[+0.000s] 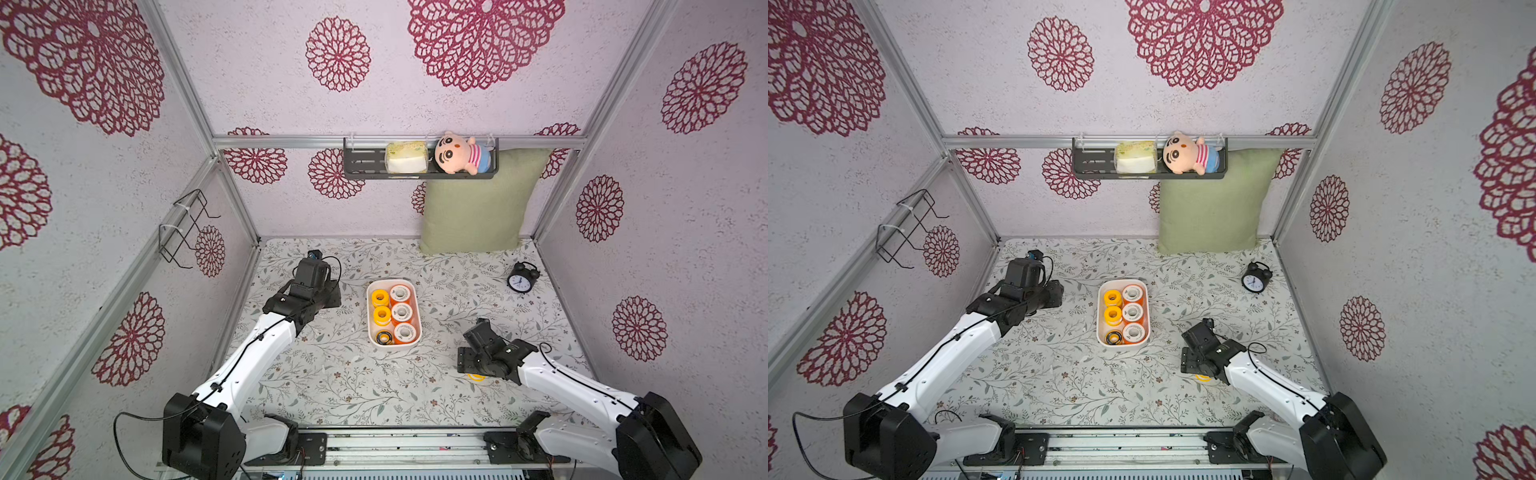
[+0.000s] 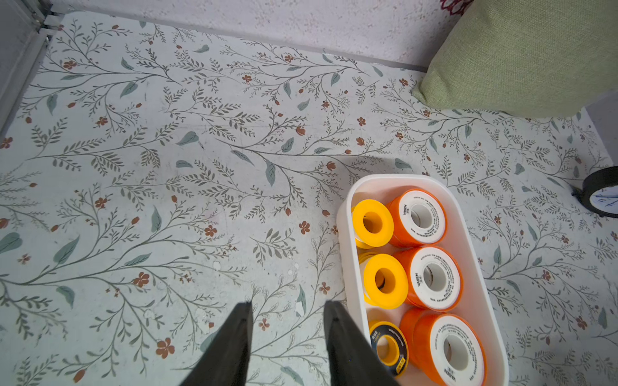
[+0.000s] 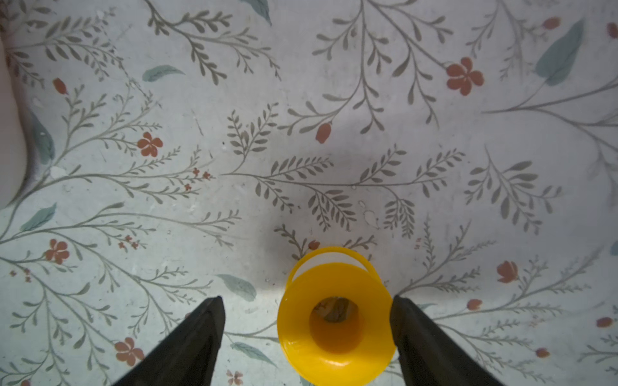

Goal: Put the sealing tape into the storage box
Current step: Pick up the sealing tape at the center of the board.

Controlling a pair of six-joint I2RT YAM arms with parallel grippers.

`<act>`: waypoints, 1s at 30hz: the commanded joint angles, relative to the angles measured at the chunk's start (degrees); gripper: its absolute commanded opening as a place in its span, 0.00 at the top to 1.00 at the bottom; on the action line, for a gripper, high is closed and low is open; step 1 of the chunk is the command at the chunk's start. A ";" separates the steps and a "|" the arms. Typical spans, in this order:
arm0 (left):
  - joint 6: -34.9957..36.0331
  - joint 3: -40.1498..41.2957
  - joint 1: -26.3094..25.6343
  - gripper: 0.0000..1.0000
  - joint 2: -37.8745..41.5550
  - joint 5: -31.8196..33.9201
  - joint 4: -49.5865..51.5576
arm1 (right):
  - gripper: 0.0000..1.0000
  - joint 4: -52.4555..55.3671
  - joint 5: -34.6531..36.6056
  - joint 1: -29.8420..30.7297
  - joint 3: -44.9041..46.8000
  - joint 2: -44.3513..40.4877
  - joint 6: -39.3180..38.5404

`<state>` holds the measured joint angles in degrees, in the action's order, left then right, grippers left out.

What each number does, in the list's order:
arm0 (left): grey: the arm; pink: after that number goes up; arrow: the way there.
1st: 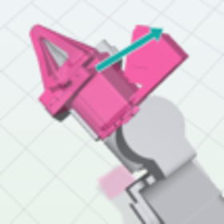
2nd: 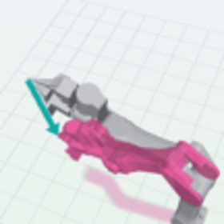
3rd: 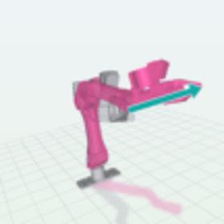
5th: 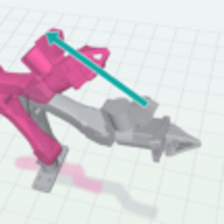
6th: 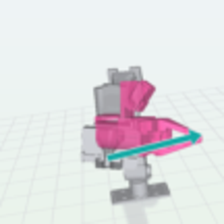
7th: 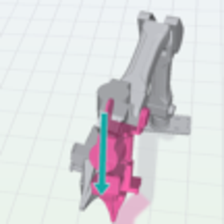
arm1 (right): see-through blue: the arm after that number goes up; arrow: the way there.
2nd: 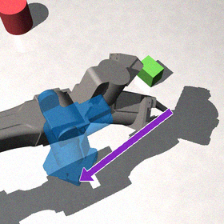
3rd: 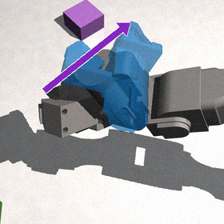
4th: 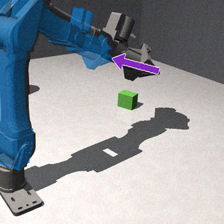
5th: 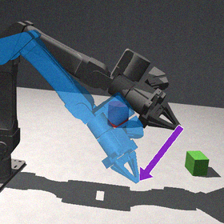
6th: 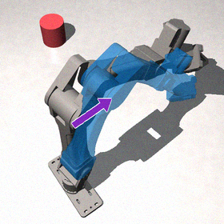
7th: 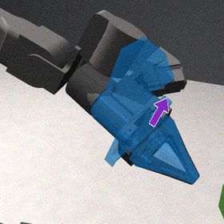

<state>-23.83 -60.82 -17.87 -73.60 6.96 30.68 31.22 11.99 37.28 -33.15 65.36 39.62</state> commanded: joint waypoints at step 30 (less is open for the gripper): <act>0.11 0.00 0.99 0.59 -1.94 -3.40 -2.29 | 0.08 0.99 8.47 2.19 1.15 -0.45 4.30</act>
<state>-23.83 -60.82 -17.32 -75.05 3.99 29.67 32.53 19.35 39.18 -32.58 64.53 43.59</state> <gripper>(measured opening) 0.412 0.917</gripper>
